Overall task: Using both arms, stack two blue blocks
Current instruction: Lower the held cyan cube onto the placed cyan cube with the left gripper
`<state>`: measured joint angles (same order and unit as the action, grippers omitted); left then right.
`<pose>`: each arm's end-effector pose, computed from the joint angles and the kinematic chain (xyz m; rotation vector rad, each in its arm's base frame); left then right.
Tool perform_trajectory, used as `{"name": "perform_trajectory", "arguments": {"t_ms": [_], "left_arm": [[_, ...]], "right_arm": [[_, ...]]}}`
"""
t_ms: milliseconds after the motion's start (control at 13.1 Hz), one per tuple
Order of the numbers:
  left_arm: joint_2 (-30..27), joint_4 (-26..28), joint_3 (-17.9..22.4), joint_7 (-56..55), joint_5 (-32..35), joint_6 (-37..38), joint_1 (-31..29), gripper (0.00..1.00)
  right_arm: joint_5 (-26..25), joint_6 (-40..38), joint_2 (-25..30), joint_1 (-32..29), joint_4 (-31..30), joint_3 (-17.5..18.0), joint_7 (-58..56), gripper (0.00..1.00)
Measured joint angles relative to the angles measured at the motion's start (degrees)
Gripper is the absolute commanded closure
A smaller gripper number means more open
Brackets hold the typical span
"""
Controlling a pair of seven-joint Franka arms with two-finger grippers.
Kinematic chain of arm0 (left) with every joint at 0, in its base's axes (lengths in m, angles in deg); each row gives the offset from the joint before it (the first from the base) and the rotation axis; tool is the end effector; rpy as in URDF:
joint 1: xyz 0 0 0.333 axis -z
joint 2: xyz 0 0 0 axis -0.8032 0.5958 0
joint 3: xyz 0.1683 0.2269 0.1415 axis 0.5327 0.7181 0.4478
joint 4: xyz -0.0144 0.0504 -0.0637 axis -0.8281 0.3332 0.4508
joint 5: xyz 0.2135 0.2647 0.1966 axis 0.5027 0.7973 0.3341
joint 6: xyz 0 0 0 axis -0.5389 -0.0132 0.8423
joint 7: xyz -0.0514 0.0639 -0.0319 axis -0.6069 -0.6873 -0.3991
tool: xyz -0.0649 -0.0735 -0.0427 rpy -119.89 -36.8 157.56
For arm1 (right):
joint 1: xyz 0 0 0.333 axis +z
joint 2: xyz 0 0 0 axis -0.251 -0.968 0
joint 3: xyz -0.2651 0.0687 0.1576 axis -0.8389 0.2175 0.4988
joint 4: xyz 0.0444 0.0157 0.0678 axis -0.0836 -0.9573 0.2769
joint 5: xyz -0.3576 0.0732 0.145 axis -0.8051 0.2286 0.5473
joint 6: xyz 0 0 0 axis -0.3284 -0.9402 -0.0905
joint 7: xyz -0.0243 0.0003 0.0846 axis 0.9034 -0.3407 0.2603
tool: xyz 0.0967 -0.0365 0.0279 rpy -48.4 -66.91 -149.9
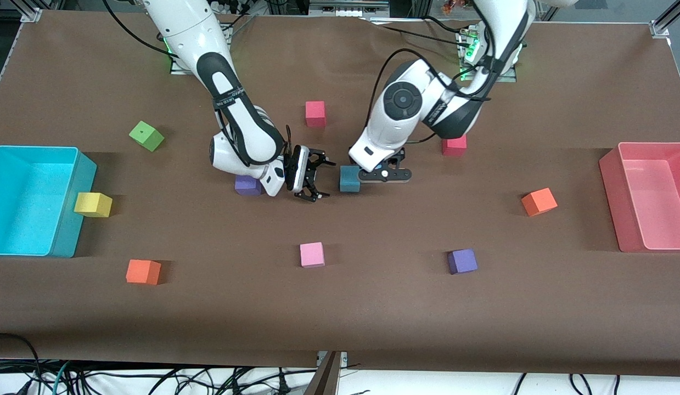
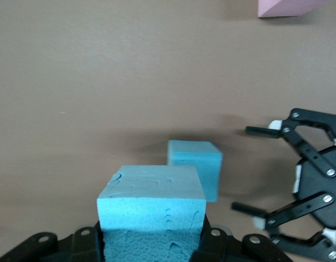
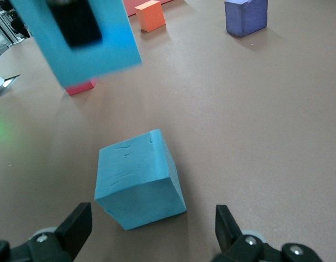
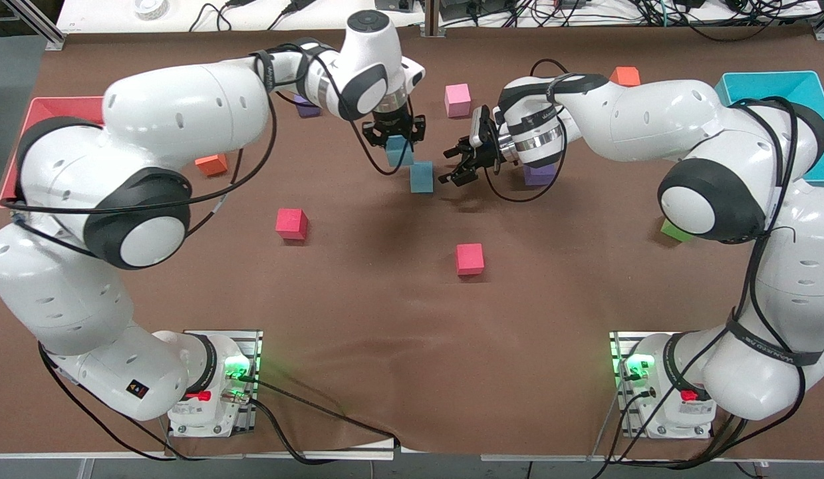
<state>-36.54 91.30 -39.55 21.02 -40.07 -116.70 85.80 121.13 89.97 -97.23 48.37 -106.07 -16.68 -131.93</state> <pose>0.4997 -0.4352 0.3136 3.0239 0.1461 -0.1484 0.4946 0.3623 0.1443 -1.8365 -1.3370 -0.6821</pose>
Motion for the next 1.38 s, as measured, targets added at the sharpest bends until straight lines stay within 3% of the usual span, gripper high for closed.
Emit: {"name": "perform_trajectory", "arguments": {"t_ms": [535,1375], "left_arm": [[6.7,-3.2,0.1,-5.8,0.0,-5.0,3.1,0.82],[7.6,-3.5,0.6,-6.1,0.0,-5.3,3.3,0.79]], "right_arm": [[0.3,-0.1,0.0,0.0,0.0,0.0,0.1,0.00],[0.3,-0.2,0.0,0.0,-0.5,0.0,0.1,0.00]]}}
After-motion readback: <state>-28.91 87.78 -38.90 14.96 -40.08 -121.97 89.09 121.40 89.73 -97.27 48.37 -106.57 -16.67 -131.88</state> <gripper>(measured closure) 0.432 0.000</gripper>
